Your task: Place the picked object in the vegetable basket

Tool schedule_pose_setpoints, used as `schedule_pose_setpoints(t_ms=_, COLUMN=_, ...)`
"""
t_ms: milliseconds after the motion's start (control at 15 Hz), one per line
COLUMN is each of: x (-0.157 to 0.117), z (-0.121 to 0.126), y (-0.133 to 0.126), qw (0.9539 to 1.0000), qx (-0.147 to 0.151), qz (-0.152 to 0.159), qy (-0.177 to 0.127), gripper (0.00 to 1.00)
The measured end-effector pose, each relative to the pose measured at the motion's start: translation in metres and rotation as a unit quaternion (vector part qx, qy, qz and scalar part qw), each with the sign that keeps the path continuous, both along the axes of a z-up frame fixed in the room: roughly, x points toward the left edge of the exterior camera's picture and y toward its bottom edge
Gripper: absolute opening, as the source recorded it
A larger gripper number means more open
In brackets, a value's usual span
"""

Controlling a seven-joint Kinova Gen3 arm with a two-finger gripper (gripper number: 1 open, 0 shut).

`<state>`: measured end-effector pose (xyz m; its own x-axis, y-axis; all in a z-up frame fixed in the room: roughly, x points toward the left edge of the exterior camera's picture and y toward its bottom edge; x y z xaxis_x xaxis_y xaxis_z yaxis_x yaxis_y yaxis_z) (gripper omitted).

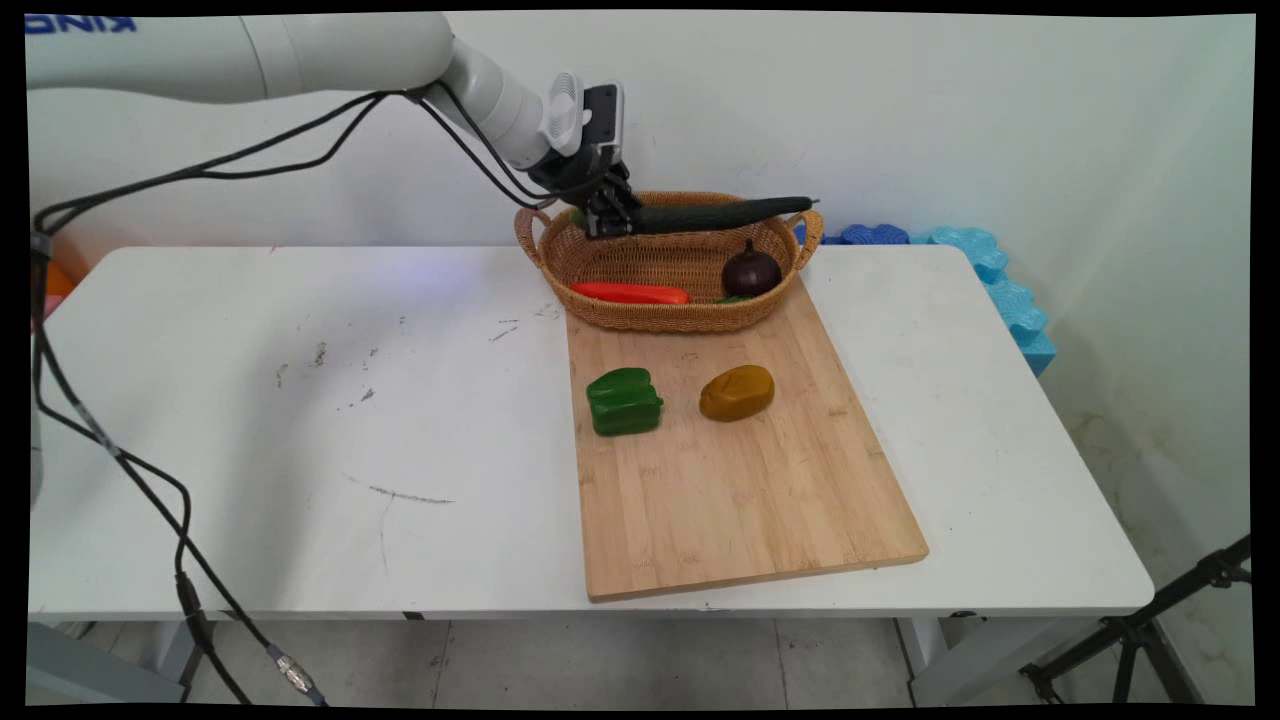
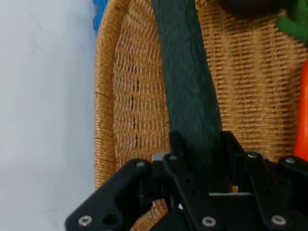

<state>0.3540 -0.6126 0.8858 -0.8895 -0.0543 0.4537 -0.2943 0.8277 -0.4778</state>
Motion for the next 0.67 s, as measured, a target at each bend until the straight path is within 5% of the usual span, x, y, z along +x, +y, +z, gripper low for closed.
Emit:
schedule_pose_setpoints(t_ms=267, x=0.006, z=-0.015, y=-0.015, qw=0.9999, qx=-0.002, qz=-0.006, qy=-0.014, gripper=0.00)
schedule_pose_setpoints(t_ms=333, x=0.007, z=-0.018, y=-0.017, qw=0.9998, qx=-0.002, qz=-0.007, qy=-0.016, gripper=1.00)
schedule_pose_setpoints(t_ms=667, x=0.010, z=-0.027, y=-0.023, qw=0.9995, qx=-0.004, qz=-0.016, qy=-0.026, gripper=1.00)
